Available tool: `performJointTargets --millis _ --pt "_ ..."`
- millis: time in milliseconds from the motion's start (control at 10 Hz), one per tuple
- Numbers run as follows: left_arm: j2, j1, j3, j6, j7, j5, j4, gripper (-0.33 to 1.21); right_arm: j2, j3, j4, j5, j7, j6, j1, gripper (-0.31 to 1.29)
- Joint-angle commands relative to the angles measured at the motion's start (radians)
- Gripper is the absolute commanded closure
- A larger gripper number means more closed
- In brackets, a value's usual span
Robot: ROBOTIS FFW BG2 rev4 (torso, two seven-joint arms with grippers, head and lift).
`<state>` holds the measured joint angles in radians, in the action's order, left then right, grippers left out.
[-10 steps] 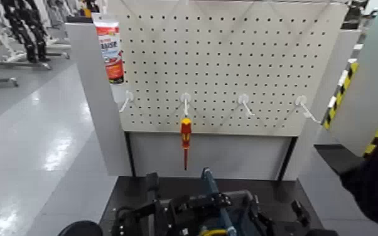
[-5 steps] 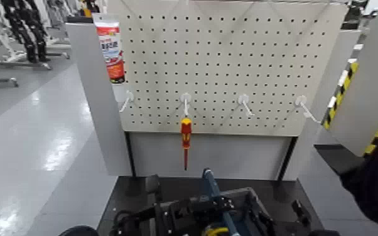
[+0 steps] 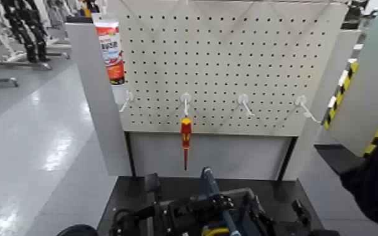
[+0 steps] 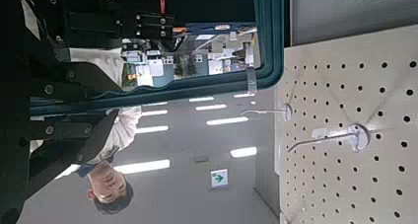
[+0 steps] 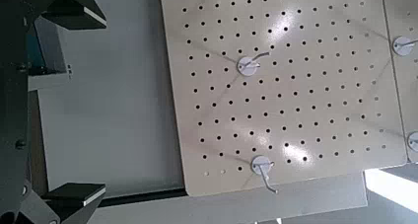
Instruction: Grasp the handle of the crate.
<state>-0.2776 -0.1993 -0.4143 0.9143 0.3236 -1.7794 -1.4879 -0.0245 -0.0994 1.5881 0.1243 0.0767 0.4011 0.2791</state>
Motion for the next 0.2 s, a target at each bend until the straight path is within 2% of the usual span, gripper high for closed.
performJointTargets --millis 100,200 --pt "0.0 -0.002 -0.001 0.0 0.0 0.0 -0.002 1.15 0.002 0.003 0.007 -0.02 -0.005 -0.016 0.0 0.13" --pt "0.0 -0.002 0.0 0.0 0.0 0.0 -0.002 1.15 0.003 0.007 0.009 -0.023 -0.011 -0.015 0.0 0.13"
